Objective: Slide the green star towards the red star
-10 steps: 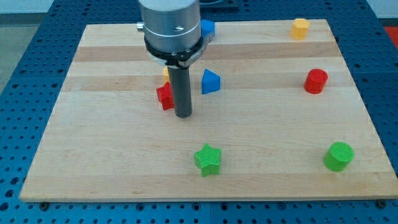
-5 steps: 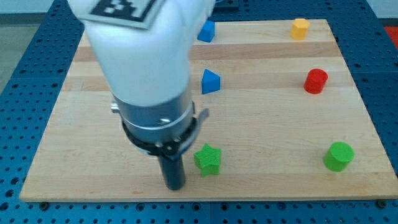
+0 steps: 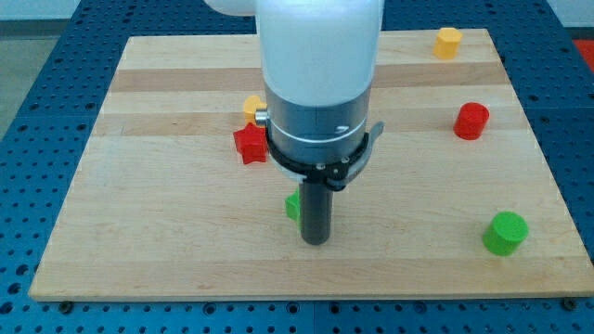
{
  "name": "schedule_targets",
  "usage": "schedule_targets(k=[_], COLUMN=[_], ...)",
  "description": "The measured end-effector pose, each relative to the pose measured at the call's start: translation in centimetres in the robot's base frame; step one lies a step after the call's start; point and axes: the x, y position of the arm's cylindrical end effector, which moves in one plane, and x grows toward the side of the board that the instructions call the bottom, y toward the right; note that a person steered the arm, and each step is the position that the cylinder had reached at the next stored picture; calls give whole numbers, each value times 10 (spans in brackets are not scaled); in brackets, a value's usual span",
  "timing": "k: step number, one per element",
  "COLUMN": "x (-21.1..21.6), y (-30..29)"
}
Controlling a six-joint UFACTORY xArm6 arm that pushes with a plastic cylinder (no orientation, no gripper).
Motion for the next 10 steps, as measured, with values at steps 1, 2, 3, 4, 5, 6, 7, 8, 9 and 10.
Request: schedule_targets(k=[1, 2, 3, 4, 5, 6, 7, 8, 9, 10], x=[-17, -35, -54, -41, -13, -11, -15, -27, -41, -44], y=[0, 0, 0, 1, -2, -19, -23, -23, -23, -23])
